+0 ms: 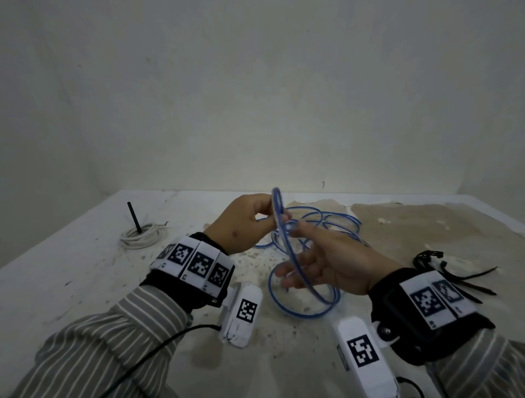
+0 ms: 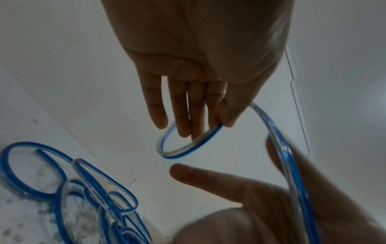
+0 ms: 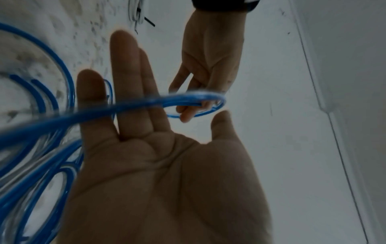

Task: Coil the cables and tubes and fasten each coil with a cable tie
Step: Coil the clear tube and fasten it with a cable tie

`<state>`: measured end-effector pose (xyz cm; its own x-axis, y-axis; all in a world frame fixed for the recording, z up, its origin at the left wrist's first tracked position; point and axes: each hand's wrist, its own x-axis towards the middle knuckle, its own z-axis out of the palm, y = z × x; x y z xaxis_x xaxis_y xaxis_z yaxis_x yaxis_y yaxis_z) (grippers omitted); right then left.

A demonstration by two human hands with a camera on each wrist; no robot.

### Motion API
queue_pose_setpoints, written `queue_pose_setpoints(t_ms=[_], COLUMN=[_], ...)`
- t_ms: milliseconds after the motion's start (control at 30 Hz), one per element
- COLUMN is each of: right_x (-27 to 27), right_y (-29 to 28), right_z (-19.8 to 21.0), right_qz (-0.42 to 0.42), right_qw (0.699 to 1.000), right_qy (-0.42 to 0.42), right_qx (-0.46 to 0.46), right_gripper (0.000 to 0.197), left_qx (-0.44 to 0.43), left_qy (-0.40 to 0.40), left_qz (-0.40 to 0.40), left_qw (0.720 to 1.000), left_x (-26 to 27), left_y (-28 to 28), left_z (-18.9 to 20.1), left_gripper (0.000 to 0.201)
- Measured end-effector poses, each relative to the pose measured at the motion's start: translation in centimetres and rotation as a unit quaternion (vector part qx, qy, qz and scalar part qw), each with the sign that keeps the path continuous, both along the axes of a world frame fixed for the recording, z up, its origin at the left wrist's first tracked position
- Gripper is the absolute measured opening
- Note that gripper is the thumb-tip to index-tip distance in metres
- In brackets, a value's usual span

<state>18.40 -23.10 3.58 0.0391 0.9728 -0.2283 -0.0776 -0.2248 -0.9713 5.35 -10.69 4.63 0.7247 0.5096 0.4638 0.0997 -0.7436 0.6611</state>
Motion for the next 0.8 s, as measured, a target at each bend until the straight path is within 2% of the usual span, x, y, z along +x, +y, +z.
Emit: queue_pose_setpoints(t_ms=[67, 100, 167, 267, 400, 467, 600, 667, 733, 800], right_x=[-0.4, -0.4, -0.1, 0.5, 0.9, 0.7, 0.2, 0.2, 0.4, 0.8], right_y=[-0.4, -0.5, -0.3, -0.1, -0.2, -0.1, 0.5, 0.6, 0.4, 0.0], right_z=[-0.1, -0.1, -0.2, -0.3, -1.1, -1.1, -0.6, -0.3, 0.0, 0.5], right_qz=[0.05, 0.052, 0.011, -0.061, -0.074, -0.07, -0.096, -0.098, -0.078, -0.056], right_qw=[0.998, 0.994, 0.984, 0.969, 0.935, 0.924, 0.938, 0.929, 0.925, 0.926], right_qy=[-0.023, -0.056, -0.108, -0.147, -0.271, -0.309, -0.253, -0.282, -0.308, -0.314], right_qx=[0.044, 0.08, 0.143, 0.189, 0.218, 0.212, 0.218, 0.219, 0.209, 0.202], right_gripper=[0.047, 0.04, 0.027, 0.024, 0.029, 0.031, 0.025, 0.021, 0.02, 0.019], left_qx=[-0.03, -0.054, -0.137, -0.268, -0.333, -0.323, -0.244, -0.194, -0.107, -0.068], left_qy=[0.0, -0.008, -0.046, -0.113, -0.158, -0.133, -0.116, -0.111, -0.063, 0.011], left_qz=[0.01, 0.007, 0.002, 0.015, 0.02, 0.011, 0.057, 0.09, 0.107, 0.041], left_qw=[0.999, 0.998, 0.99, 0.957, 0.929, 0.937, 0.961, 0.97, 0.987, 0.997], left_x=[0.2, 0.3, 0.3, 0.2, 0.0, 0.2, 1.2, 1.3, 0.8, 0.3], left_y=[0.0, -0.2, -0.6, -1.0, -0.9, -1.1, -1.9, -1.8, -1.5, -1.2], left_z=[-0.3, -0.3, -0.1, 0.3, 0.4, 0.0, -0.5, -0.7, -0.4, 0.5], left_gripper=[0.023, 0.02, 0.02, 0.021, 0.016, 0.016, 0.016, 0.014, 0.03, 0.045])
